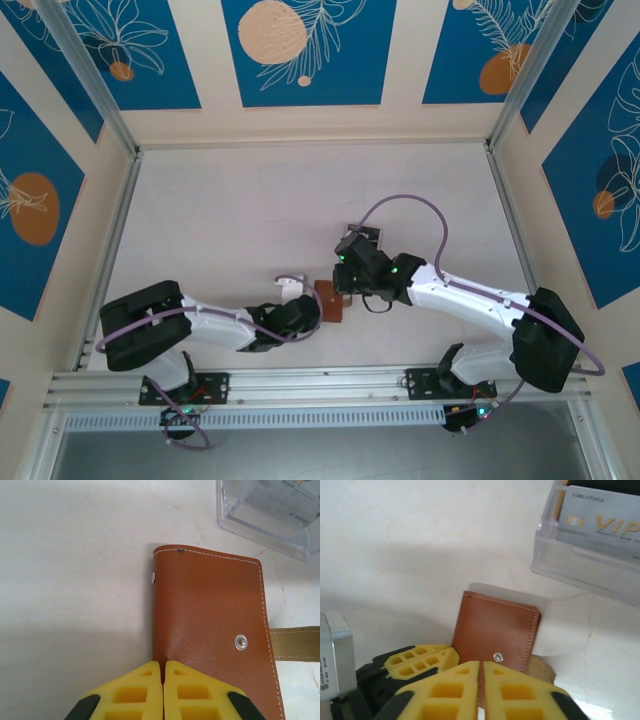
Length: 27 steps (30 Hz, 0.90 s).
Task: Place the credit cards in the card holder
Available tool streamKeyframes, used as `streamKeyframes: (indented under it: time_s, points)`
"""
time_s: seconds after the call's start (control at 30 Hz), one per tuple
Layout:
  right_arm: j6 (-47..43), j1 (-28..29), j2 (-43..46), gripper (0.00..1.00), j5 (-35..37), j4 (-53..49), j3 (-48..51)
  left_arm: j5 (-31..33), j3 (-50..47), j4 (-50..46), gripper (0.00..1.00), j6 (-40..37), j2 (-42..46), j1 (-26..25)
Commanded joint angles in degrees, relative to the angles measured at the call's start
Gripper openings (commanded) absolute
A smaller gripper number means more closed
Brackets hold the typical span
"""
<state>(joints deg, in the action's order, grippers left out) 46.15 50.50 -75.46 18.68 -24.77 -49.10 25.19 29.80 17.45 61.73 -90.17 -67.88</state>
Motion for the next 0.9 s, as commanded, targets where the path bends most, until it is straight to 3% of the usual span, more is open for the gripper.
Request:
streamKeyframes:
  time_s: [0.0,0.27,0.67,0.87]
  points:
    - [-1.0,-0.6,-4.6,0.08,-3.9,0.6,-1.4,-2.8,-1.6,-8.9,0.06,0.9,-2.3,-1.7]
    - [0.6,-4.2,-10.4,0.00,-6.1,5.0,3.5,-2.4,-1.7,-8.6,0.06,1.2,-2.8,-2.2]
    - [2.0,-5.9,-16.0,0.00,-7.4,8.4,7.0,-2.6,-1.2,-8.8,0.06,0.7,-3.1,-2.3]
    - [2.3,-6.5,-16.6,0.15,-10.4,11.4,8.3,-4.0,0.1,-9.1,0.09,-1.5,-2.9,-2.4]
